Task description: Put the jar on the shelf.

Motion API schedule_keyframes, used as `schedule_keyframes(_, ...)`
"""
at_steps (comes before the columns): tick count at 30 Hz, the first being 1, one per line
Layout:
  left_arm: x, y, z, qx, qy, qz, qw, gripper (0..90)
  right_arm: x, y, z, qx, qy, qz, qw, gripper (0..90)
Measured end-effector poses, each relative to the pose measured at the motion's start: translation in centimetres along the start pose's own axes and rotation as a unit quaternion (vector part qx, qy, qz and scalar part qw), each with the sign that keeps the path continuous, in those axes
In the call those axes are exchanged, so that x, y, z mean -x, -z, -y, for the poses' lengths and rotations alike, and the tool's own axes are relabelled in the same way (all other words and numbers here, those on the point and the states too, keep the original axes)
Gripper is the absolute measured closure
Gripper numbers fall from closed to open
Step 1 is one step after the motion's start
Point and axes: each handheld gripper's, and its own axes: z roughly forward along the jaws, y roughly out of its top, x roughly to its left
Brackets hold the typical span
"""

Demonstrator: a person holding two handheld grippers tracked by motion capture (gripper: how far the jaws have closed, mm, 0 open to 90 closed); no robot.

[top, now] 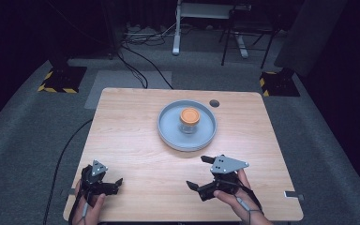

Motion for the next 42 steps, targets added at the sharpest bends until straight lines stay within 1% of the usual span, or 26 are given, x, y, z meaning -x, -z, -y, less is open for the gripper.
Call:
schedule_keyframes(4, 0.0, 0.0, 0.0, 0.000, 0.000, 0.000, 1.0000, 0.4, -0.1, 0.0, 0.4, -0.002, 0.002, 0.001, 1.0000, 3.1)
schedule_keyframes(22, 0.0, 0.0, 0.0, 0.000, 0.000, 0.000, 1.0000, 0.4, 0.0, -0.4, 2.5, -0.013, -0.005, 0.003, 0.9999, 3.1)
schedule_keyframes(28, 0.0, 0.0, 0.0, 0.000, 0.000, 0.000, 1.0000, 0.4, -0.1, -0.6, 3.3, -0.016, 0.000, 0.006, 0.9999, 3.1)
schedule_keyframes(32, 0.0, 0.0, 0.0, 0.000, 0.000, 0.000, 1.0000, 0.4, -0.1, -0.8, 3.9, -0.023, 0.002, 0.006, 0.9997, 3.1)
schedule_keyframes(33, 0.0, 0.0, 0.0, 0.000, 0.000, 0.000, 1.0000, 0.4, -0.1, -0.9, 4.3, -0.029, 0.001, 0.006, 0.9996, 3.0)
schedule_keyframes(38, 0.0, 0.0, 0.0, 0.000, 0.000, 0.000, 1.0000, 0.4, -0.2, -1.3, 5.2, -0.040, -0.001, 0.006, 0.9992, 2.9)
schedule_keyframes(42, 0.0, 0.0, 0.0, 0.000, 0.000, 0.000, 1.0000, 0.4, -0.4, -1.7, 6.0, -0.048, 0.001, 0.007, 0.9988, 2.9)
